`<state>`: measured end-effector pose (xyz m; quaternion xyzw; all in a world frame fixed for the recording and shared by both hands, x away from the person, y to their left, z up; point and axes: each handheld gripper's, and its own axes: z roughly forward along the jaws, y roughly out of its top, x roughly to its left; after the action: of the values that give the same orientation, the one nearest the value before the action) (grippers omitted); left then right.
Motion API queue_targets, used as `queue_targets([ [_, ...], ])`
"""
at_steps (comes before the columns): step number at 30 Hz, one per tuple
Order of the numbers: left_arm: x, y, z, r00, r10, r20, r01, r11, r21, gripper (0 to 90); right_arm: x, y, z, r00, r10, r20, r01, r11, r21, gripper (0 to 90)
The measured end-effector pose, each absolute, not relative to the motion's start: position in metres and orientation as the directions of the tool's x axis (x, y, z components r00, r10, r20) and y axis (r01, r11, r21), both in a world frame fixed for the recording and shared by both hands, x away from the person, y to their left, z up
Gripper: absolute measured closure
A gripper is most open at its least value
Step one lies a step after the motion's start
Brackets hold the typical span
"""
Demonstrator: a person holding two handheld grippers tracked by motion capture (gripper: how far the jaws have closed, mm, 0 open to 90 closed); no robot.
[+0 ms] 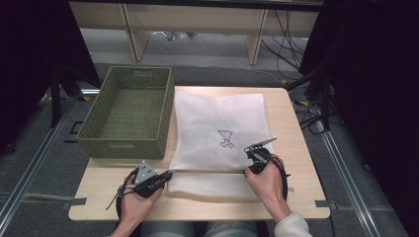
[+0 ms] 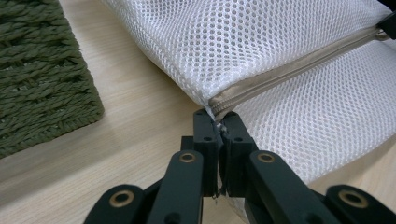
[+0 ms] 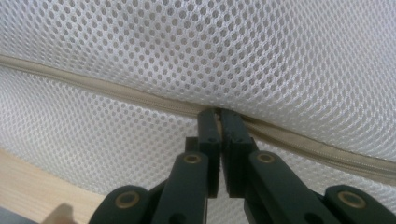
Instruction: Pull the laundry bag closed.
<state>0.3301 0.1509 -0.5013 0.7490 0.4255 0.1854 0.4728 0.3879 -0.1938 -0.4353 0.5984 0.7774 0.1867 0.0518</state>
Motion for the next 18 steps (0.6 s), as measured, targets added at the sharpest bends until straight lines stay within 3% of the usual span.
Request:
queue_targets([
  [8,0.3334,0.1567,-0.4999,0.562,0.811,-0.162,0.477,-0.158,0.865,85.9,0.3844,-0.196,-0.4358,-0.245,0.949,0.201,0.93,0.172,0.325,88.6],
  [18,0.3338,0.1575,-0.501,0.575,0.801,-0.166,0.478,-0.165,0.863,86.1,0.3849,-0.1989,-0.4366,-0.22,0.955,0.198,0.942,0.156,0.297,88.7],
])
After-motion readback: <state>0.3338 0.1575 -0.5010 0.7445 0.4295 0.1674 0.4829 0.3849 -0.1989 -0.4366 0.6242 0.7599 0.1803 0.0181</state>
